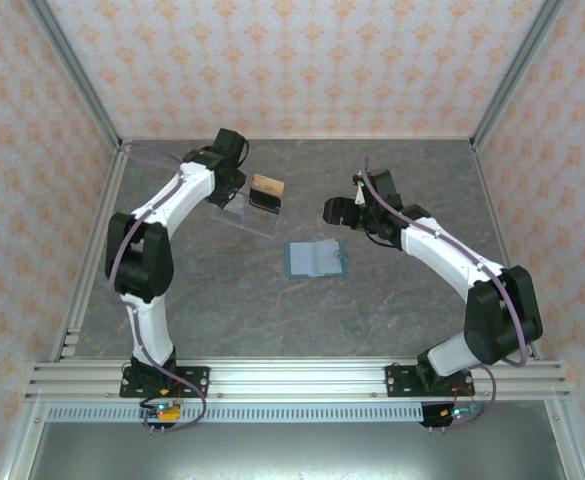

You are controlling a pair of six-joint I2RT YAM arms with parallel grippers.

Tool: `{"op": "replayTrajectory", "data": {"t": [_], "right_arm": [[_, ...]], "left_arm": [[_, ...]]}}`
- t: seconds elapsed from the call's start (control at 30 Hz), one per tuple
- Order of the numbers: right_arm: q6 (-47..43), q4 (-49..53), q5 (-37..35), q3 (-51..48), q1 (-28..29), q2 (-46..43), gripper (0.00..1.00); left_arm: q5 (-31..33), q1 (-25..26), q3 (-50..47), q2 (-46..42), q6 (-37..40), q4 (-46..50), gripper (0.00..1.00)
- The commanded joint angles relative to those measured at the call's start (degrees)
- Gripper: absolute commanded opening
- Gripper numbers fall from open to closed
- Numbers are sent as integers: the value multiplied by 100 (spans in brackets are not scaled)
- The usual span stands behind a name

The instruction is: Take the credit cards out of the card holder

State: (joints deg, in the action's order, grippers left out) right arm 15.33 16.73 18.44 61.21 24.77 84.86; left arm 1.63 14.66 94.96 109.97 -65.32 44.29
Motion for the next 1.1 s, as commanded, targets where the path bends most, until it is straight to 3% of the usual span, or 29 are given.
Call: {"op": "replayTrajectory", "data": {"t": [0.0,0.27,0.37,0.53,0.97,1.07], "right_arm": [[-77,107,-26,73,203,211,80],[259,502,-25,319,547,782,67],[446,674,46,364,630,1048,58],[829,852,-51,317,643,1383,52],[1114,1235,-367,505,641,1893,49],[1084,1304,-367,522,639,1943,50]], "left_arm": [[-499,172,-439,-692,843,-374,51],[-1393,768,-1720,-1327,1896,-842,54],[-1644,1059,-1924,-1308,2146,-946,51],[-1907,1394,-2177,-1194,2229,-1284,46],[-2092,1826,-1777,71,2241,-1342,42],[-2222,1826,-1704,269,2287,-1381,36]]}}
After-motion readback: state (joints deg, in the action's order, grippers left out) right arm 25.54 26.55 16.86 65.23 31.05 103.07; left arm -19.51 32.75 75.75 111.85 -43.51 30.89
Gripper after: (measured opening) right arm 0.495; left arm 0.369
